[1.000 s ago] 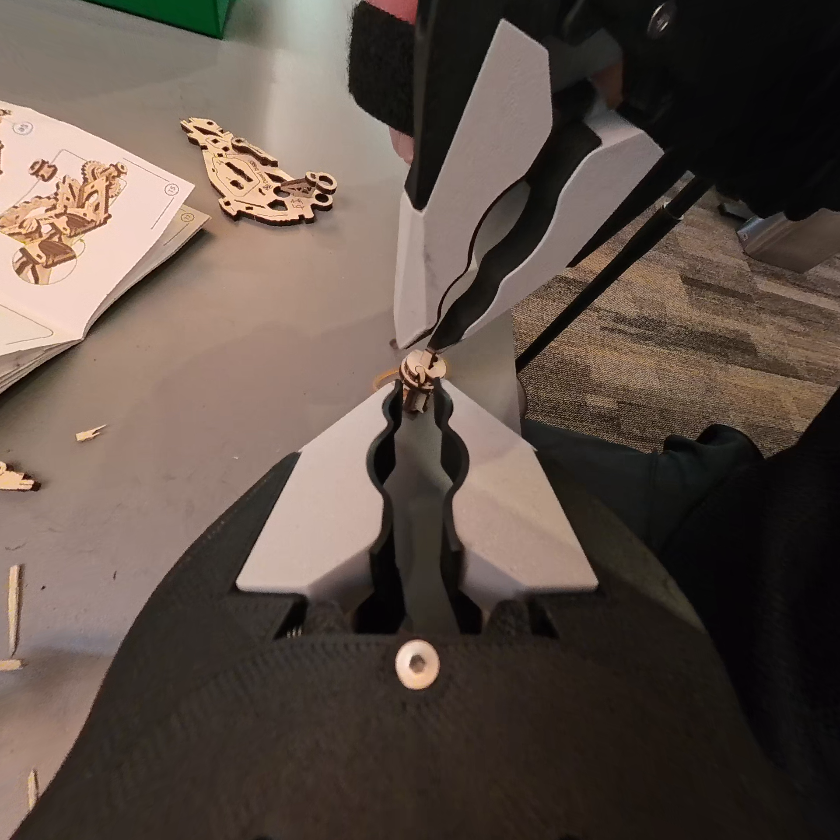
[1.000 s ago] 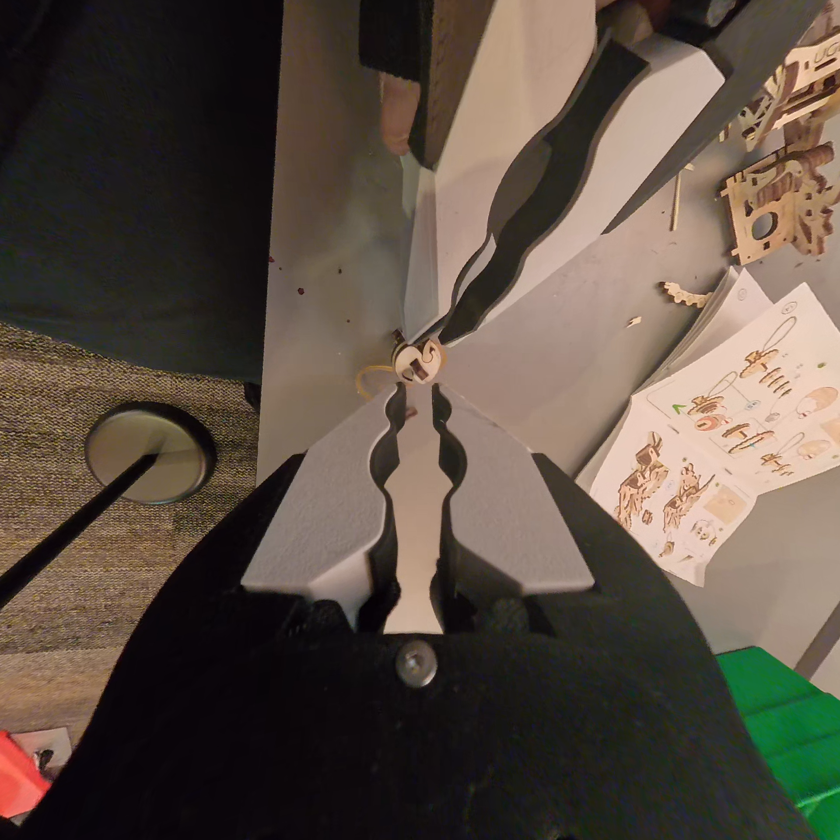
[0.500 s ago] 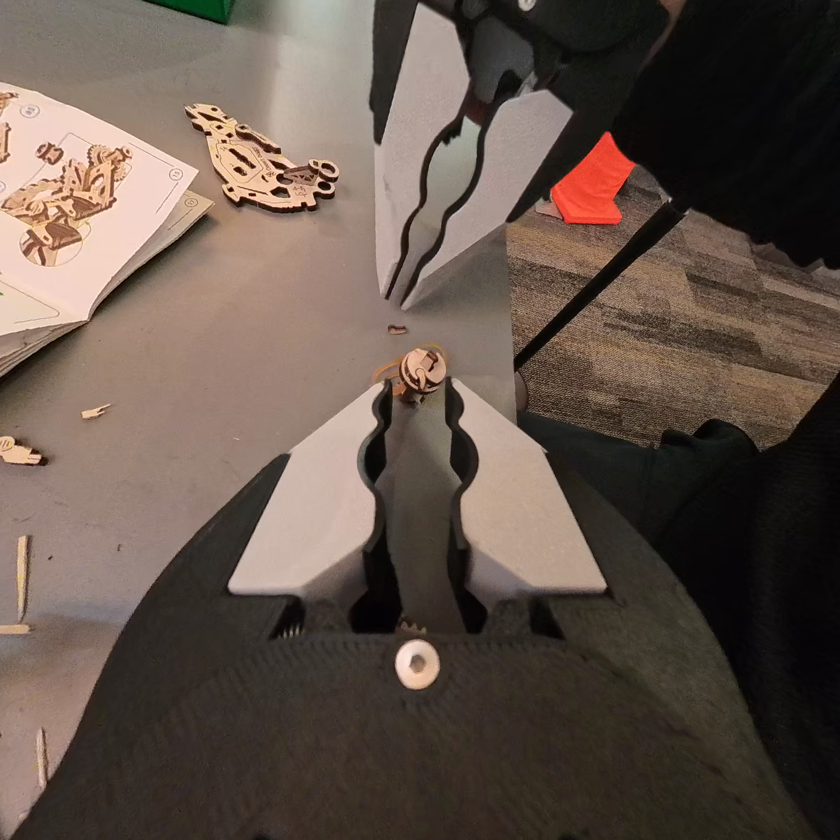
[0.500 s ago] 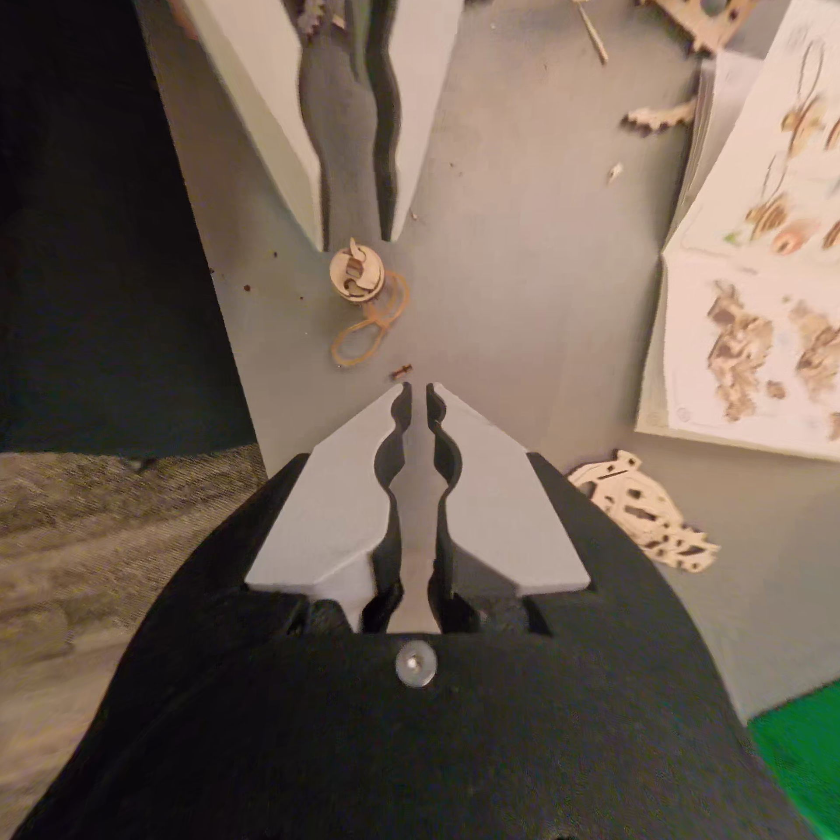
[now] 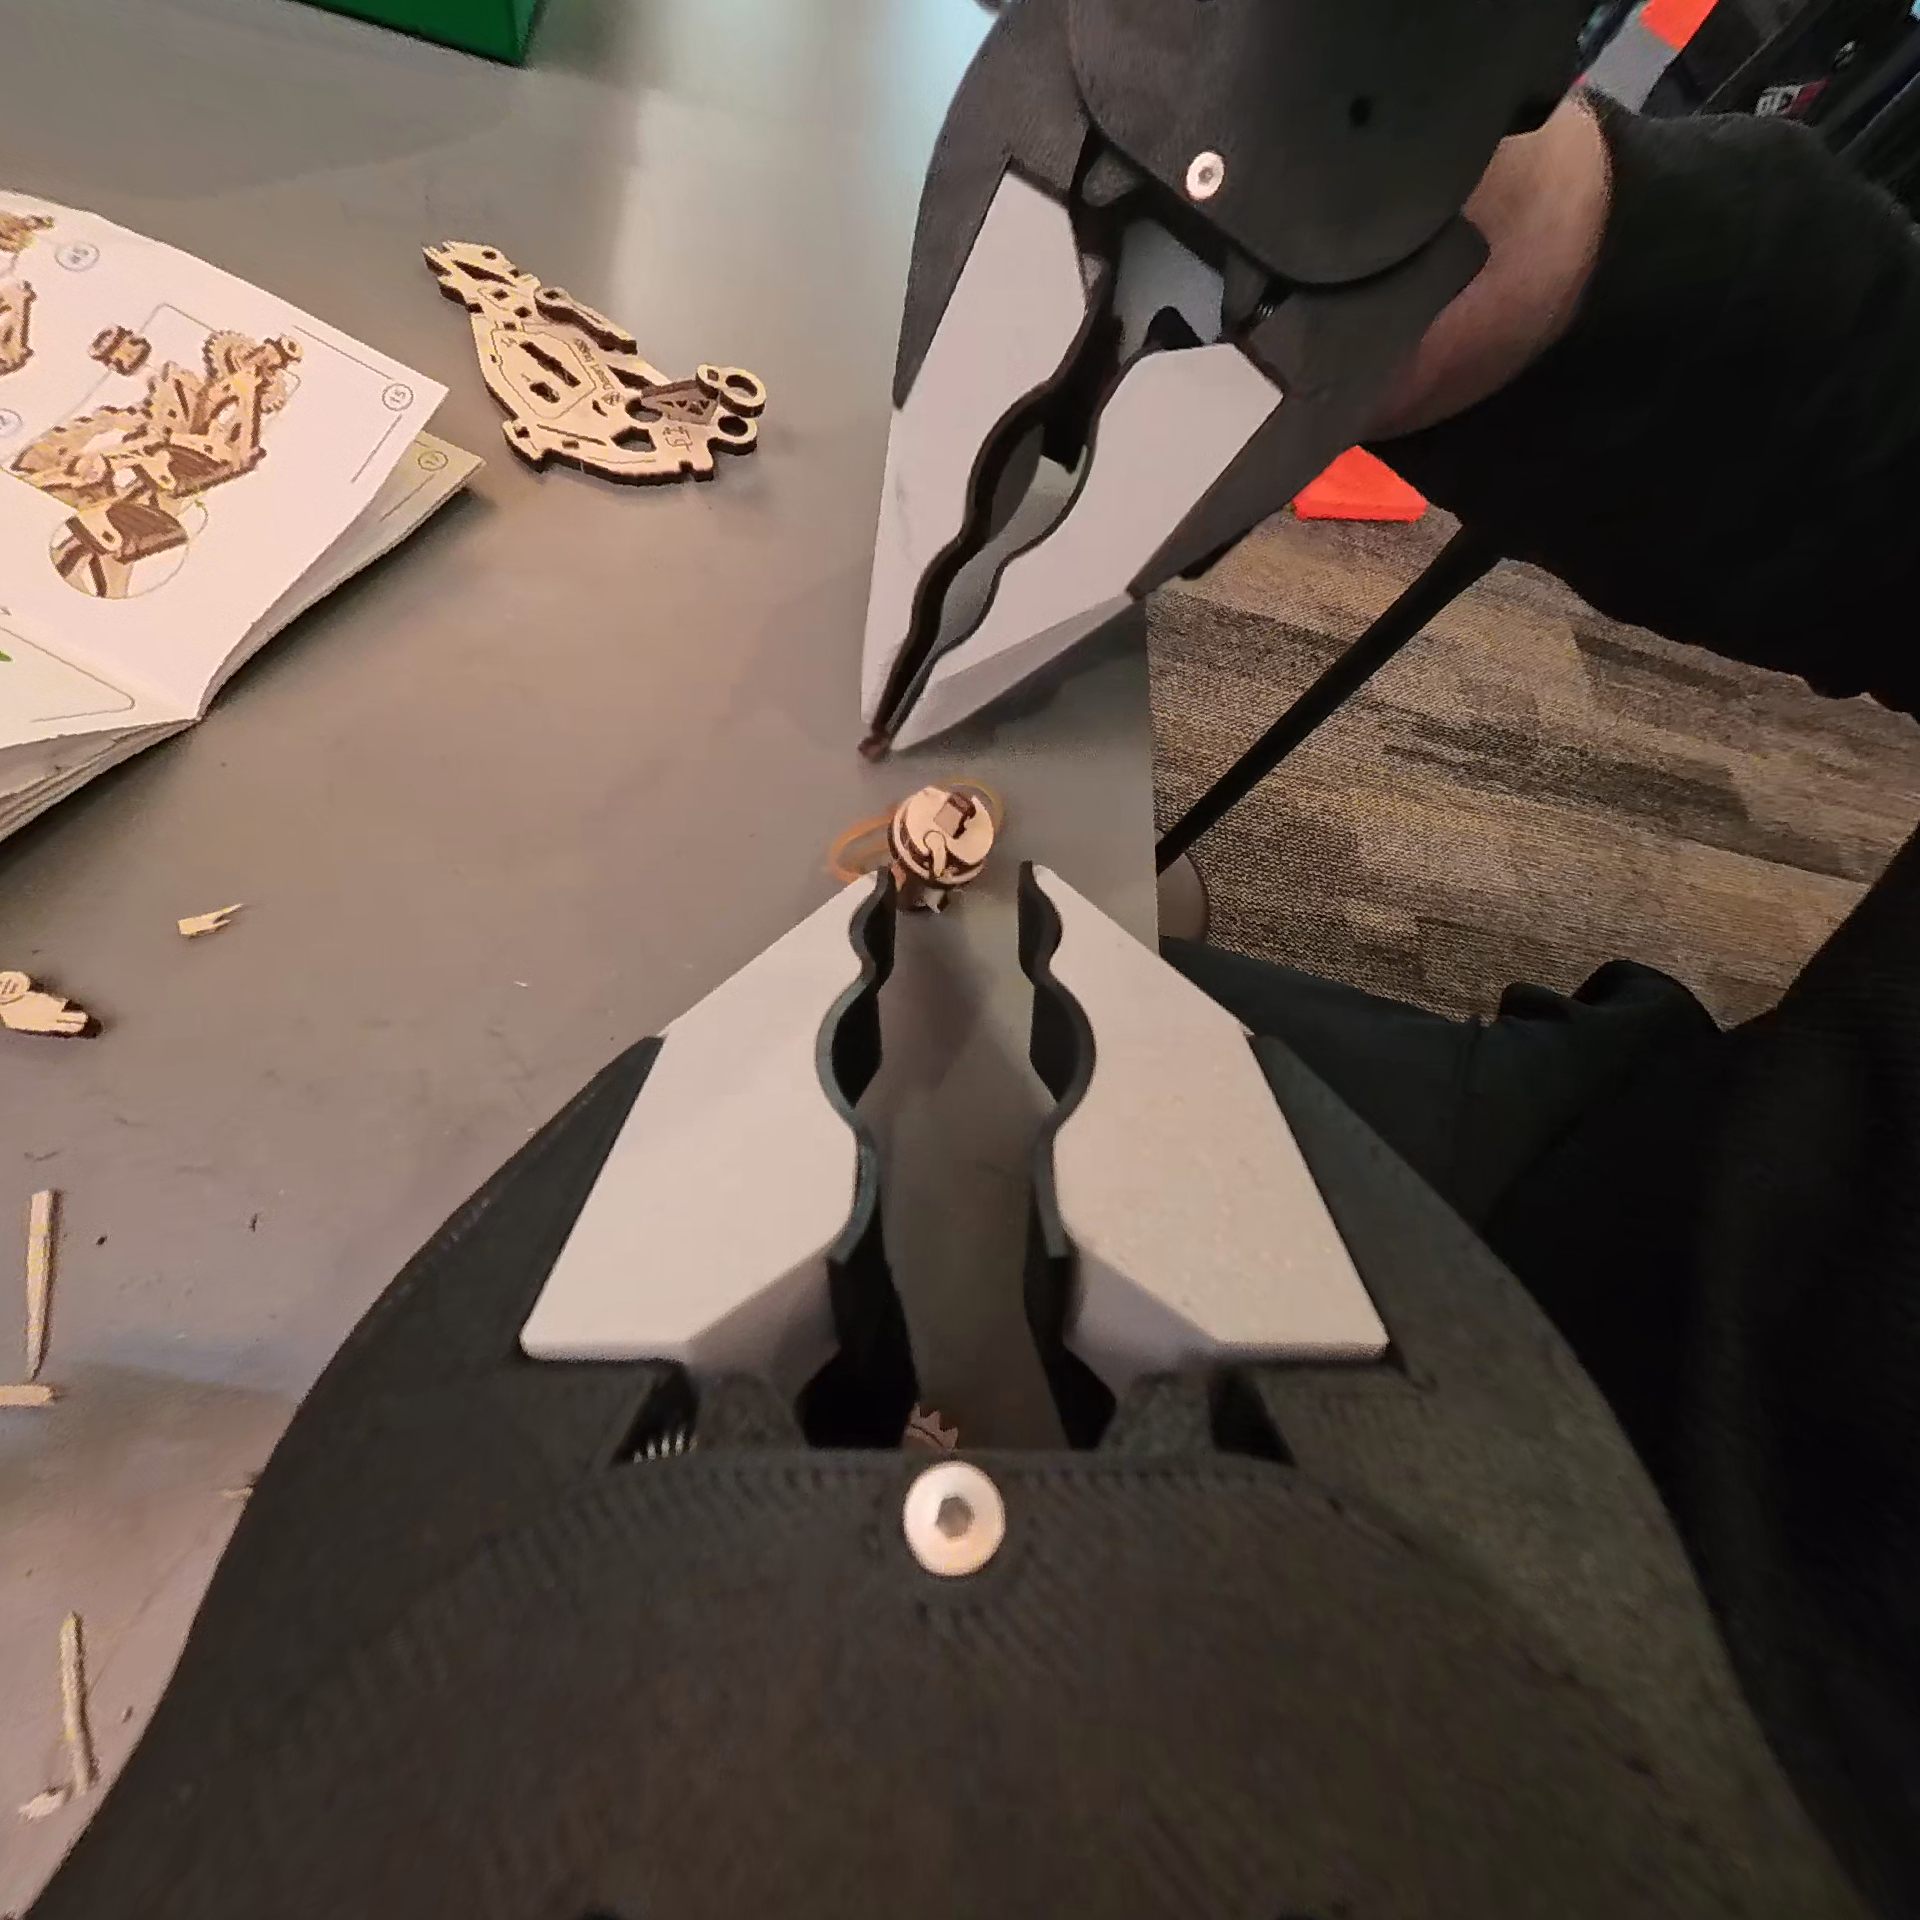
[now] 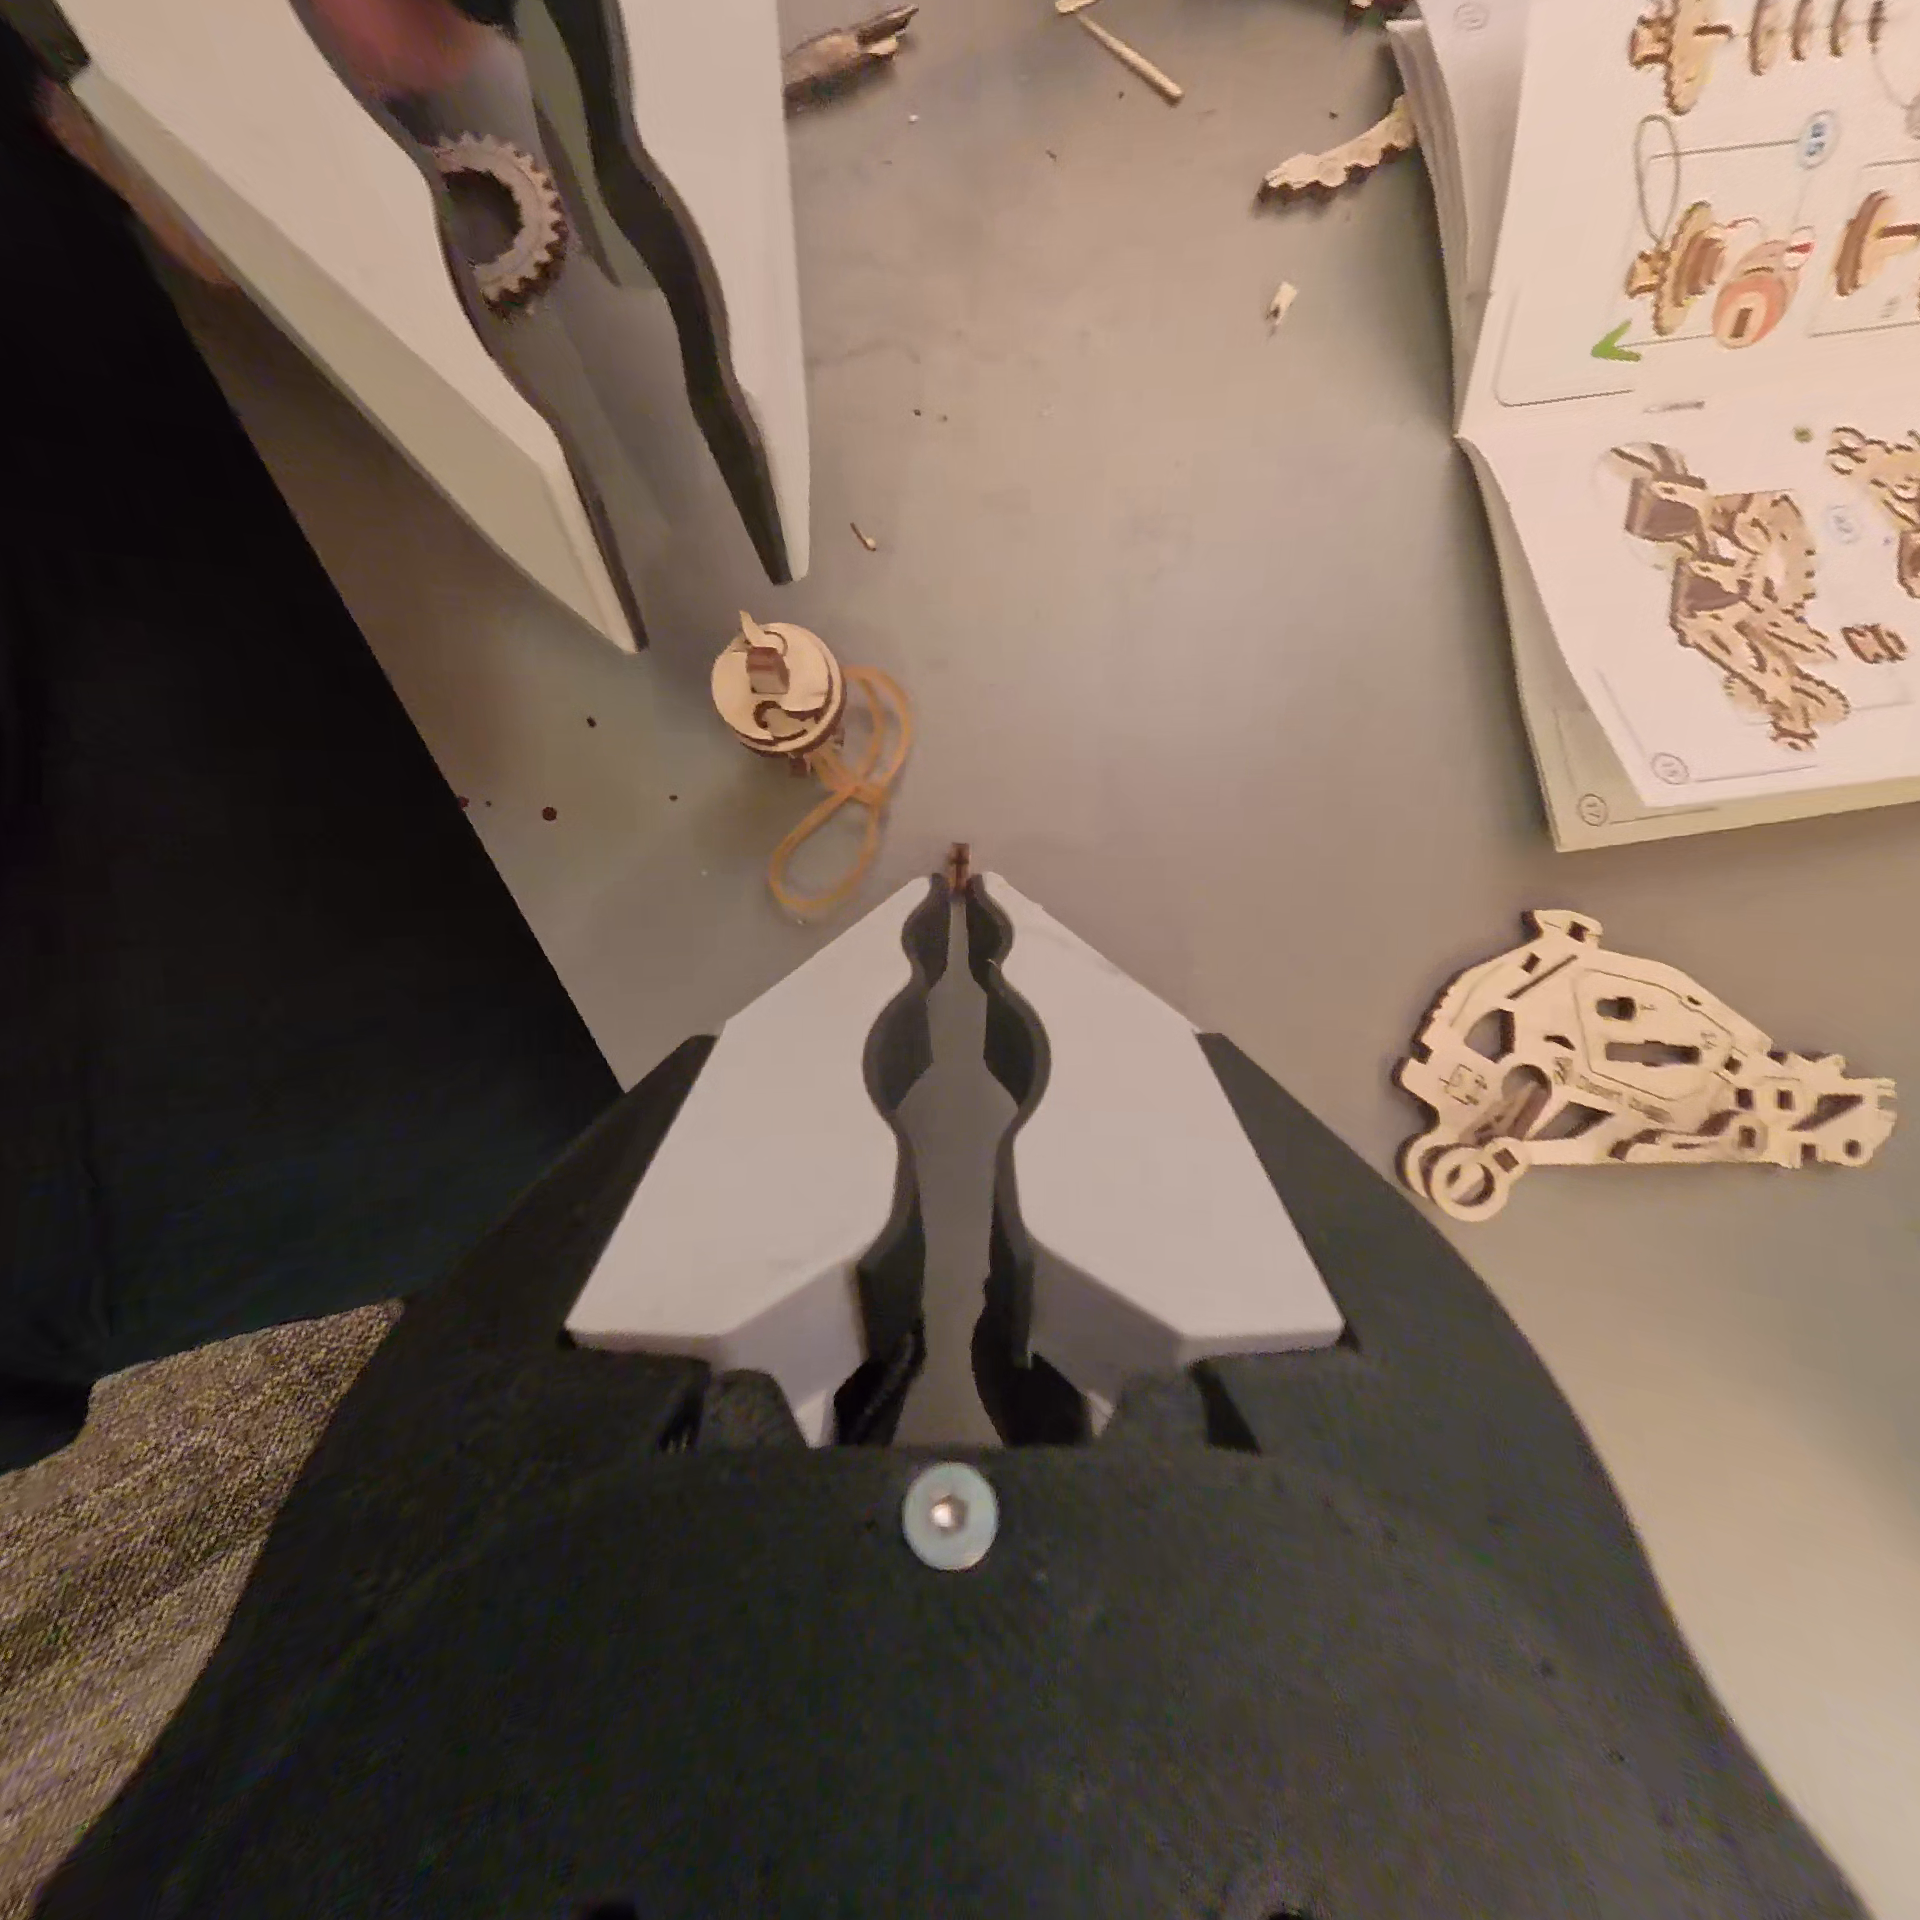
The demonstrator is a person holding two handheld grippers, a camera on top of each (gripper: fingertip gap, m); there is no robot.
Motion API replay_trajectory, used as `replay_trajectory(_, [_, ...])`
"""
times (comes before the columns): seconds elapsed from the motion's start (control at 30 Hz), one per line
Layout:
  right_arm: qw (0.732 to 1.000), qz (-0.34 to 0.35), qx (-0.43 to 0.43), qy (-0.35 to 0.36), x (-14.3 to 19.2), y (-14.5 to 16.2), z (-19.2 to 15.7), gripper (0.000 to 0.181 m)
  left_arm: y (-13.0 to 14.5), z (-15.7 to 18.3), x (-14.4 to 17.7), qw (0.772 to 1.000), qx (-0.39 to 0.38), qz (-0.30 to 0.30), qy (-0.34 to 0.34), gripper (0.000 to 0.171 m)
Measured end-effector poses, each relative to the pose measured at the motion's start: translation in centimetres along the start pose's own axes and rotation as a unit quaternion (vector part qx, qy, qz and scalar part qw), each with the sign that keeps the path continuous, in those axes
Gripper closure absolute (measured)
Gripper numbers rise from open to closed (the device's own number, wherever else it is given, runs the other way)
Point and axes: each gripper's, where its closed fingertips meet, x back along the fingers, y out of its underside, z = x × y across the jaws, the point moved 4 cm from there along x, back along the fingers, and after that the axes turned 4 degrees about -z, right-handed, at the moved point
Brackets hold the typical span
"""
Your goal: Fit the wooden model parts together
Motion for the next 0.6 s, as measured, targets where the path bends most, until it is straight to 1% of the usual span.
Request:
replay_trajectory(0.13, [0.998,0.043,-0.022,-0.051,1.8,-0.7,0.0,0.181,-0.6,0.0,0.4,1.0,-0.016,0.011,-0.015,0.151])
replay_trajectory(0.23, [0.992,0.055,-0.02,-0.111,3.4,-1.4,-0.3,0.181,-0.6,0.2,0.0,0.998,-0.044,-0.004,-0.037,0.145])
replay_trajectory(0.33, [0.988,0.048,-0.002,-0.148,3.9,-2.3,-0.4,0.181,-0.3,0.4,-0.8,0.997,-0.061,-0.015,-0.053,0.138])
replay_trajectory(0.4, [0.983,0.041,0.004,-0.18,3.7,-2.7,-0.5,0.181,-0.2,0.3,-1.3,0.995,-0.072,-0.027,-0.064,0.137])
replay_trajectory(0.5, [0.973,0.006,0.01,-0.23,2.9,-2.8,-0.6,0.181,-0.2,0.2,-1.9,0.993,-0.083,-0.038,-0.073,0.141])
replay_trajectory(0.6, [0.962,-0.031,0.019,-0.272,2.0,-2.8,-0.7,0.181,-0.2,0.2,-2.2,0.993,-0.085,-0.042,-0.067,0.152])
